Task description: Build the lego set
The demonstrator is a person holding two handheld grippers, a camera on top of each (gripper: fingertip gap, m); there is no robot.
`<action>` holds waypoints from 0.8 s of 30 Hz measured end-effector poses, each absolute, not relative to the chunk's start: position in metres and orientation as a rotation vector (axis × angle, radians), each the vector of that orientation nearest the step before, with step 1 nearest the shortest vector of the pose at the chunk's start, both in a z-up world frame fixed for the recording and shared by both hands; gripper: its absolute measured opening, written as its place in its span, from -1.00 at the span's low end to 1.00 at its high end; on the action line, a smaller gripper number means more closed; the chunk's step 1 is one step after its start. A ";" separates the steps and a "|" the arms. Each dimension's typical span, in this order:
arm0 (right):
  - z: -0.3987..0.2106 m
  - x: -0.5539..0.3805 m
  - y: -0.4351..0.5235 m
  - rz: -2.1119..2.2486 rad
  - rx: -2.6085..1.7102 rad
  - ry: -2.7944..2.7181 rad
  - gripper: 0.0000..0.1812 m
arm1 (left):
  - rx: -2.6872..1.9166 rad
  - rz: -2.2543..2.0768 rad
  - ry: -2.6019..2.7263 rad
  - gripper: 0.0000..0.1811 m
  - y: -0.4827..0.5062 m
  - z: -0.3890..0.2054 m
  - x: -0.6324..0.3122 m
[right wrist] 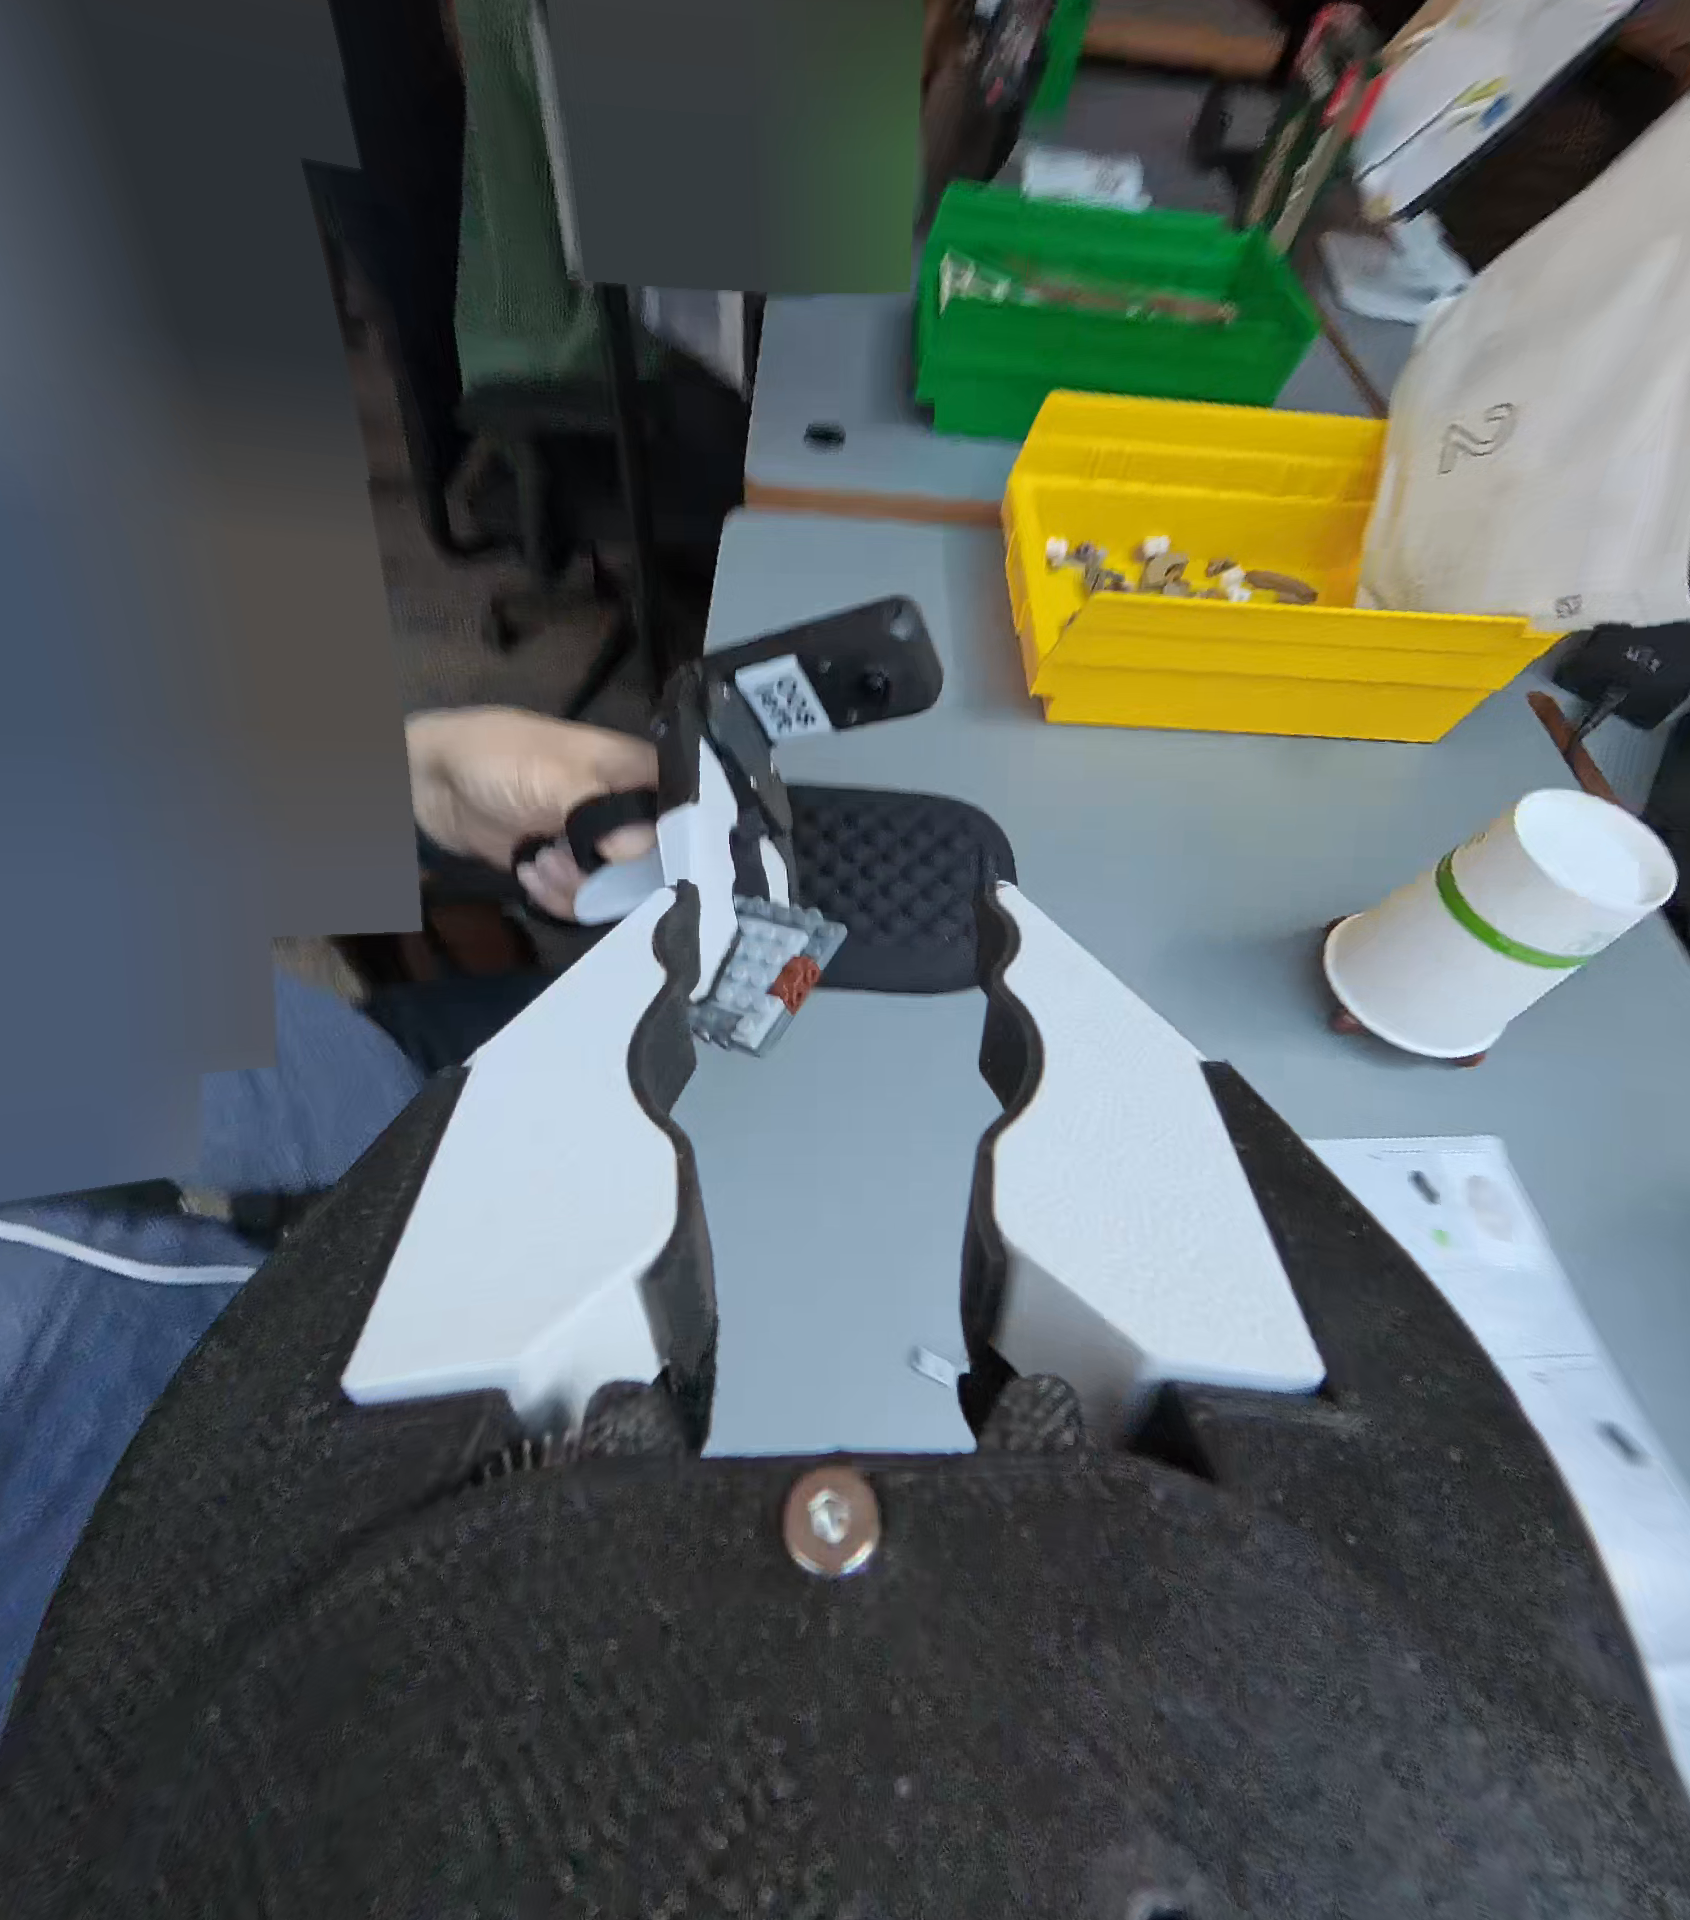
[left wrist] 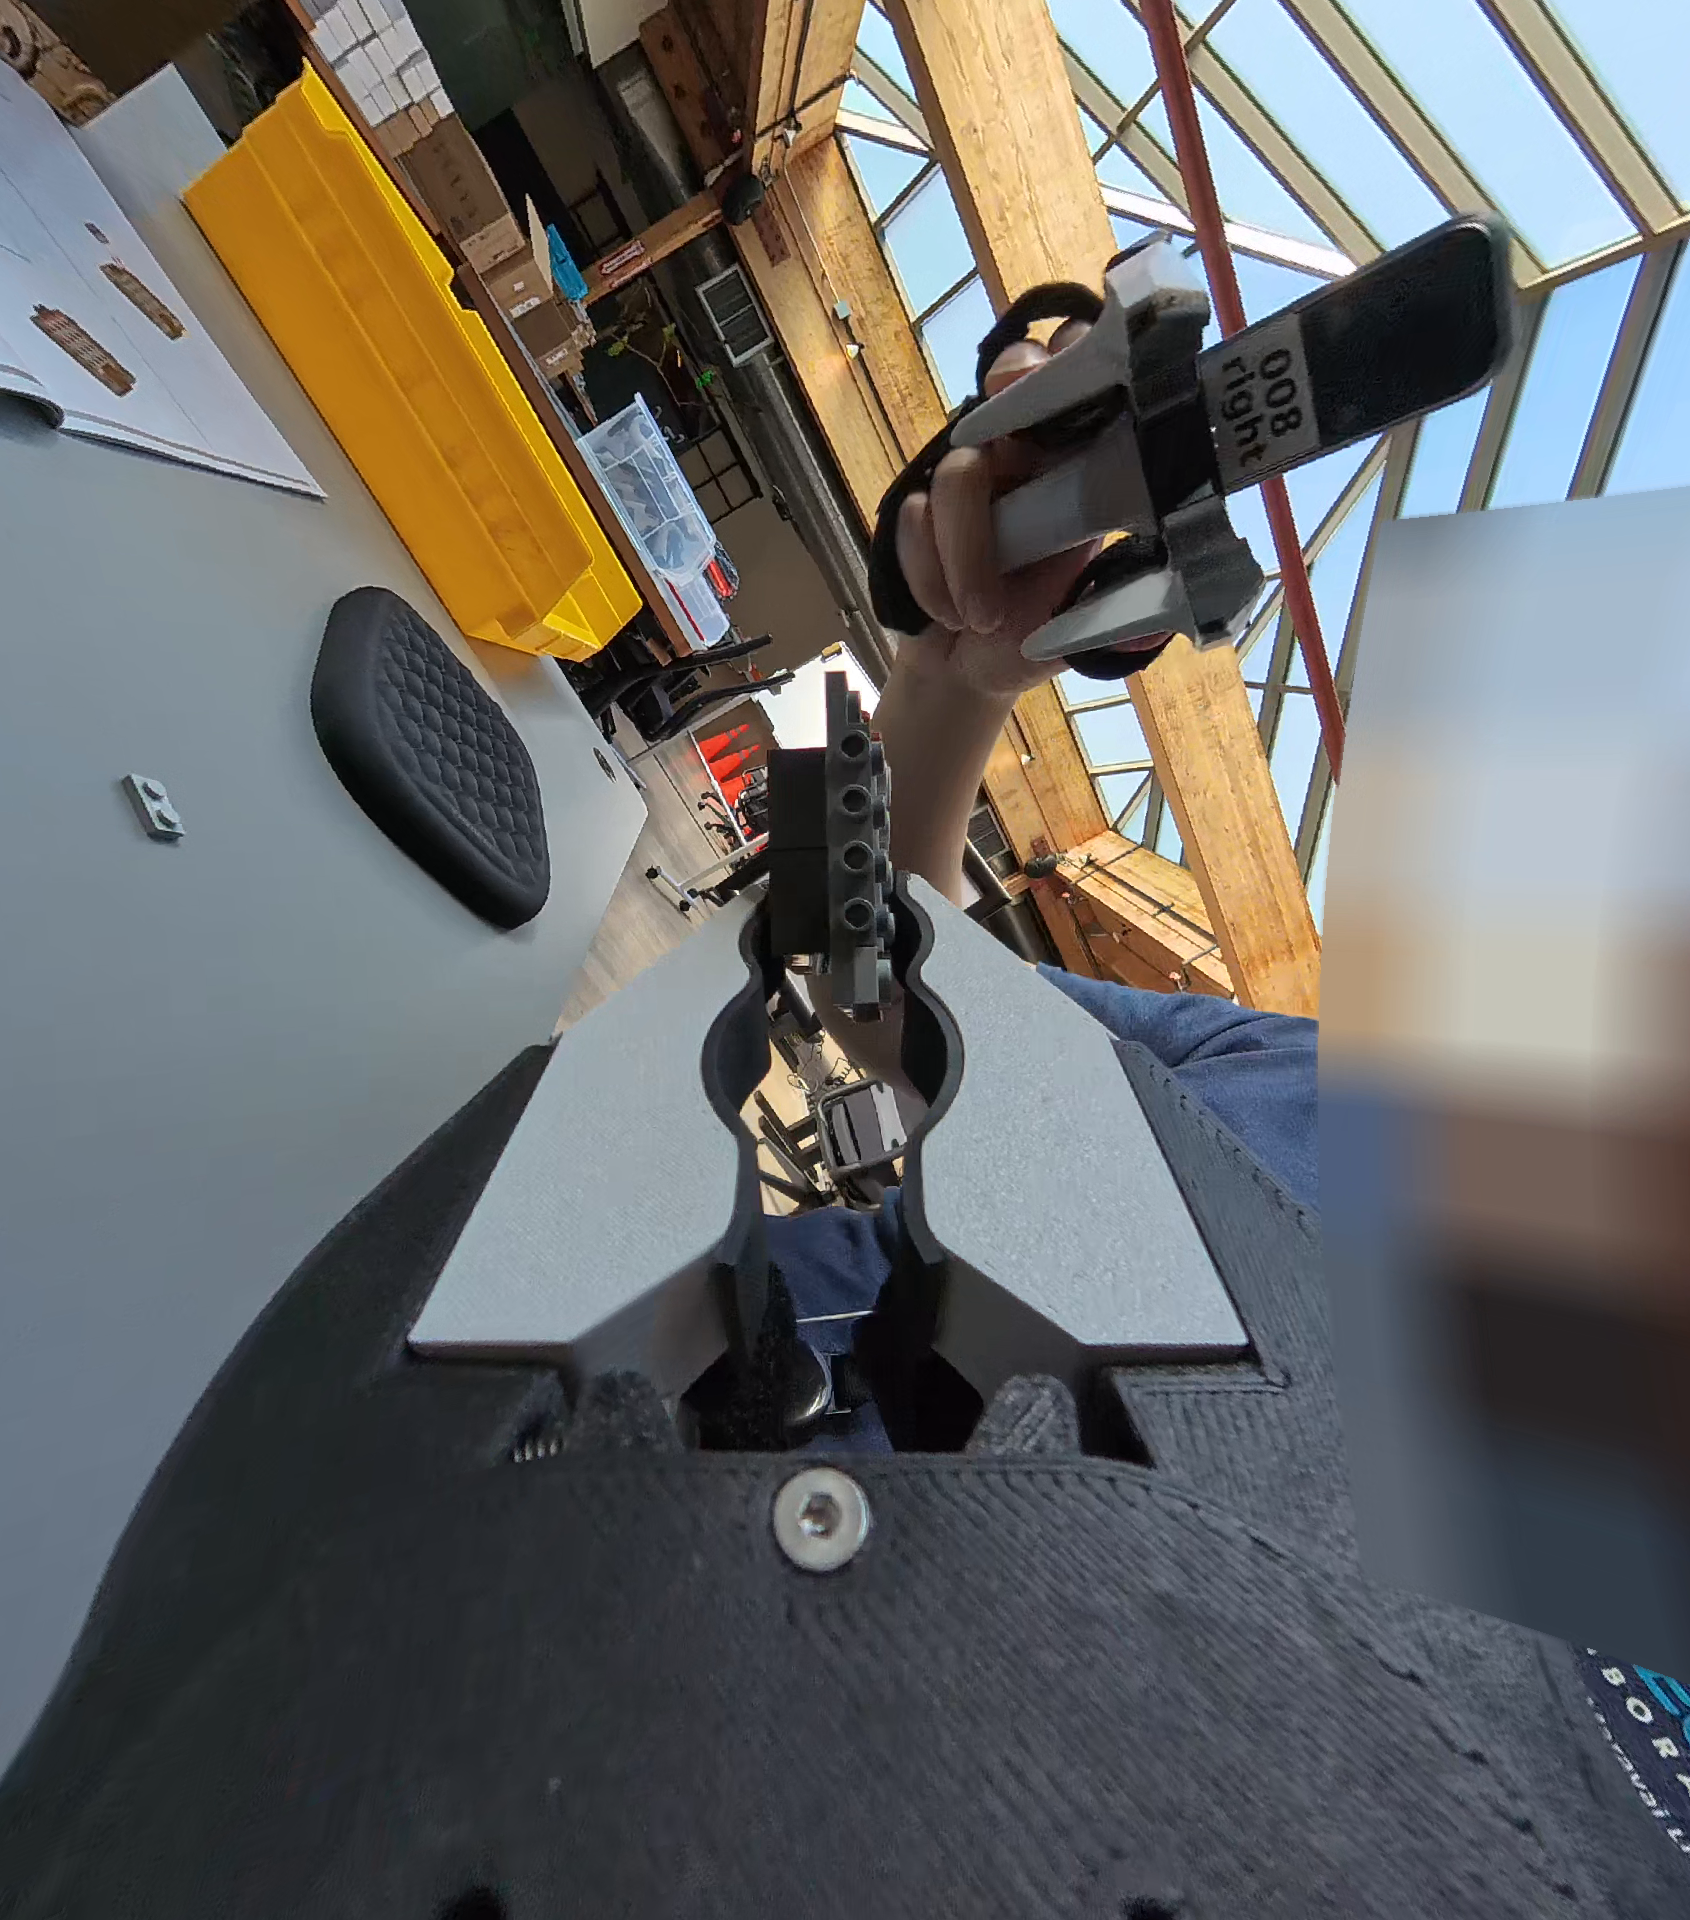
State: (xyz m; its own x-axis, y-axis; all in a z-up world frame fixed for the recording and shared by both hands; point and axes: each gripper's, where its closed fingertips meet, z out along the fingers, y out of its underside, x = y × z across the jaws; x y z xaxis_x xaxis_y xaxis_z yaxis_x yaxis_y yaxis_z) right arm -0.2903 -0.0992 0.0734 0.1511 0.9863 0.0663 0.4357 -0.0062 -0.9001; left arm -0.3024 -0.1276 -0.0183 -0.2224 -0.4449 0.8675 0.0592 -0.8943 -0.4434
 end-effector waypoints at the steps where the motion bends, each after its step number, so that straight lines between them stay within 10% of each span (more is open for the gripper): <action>1: 0.078 -0.286 -0.095 0.941 -1.594 -1.257 -0.42 | -1.710 -2.178 0.444 -0.81 -0.126 -0.018 -0.304; 24: -0.018 -0.301 -0.104 1.669 -1.976 -0.563 -0.62 | -1.758 -2.042 0.437 -0.80 -0.119 -0.024 -0.300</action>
State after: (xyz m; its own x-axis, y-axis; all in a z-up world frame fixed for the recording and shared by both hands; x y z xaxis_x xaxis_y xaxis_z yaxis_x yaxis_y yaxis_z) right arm -0.3011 -0.1038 -0.0181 0.1672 0.5975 -0.7842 -0.0004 -0.7954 -0.6061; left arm -0.3003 -0.1188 -0.0236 -0.1213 -0.4970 0.8592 0.1016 -0.8673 -0.4874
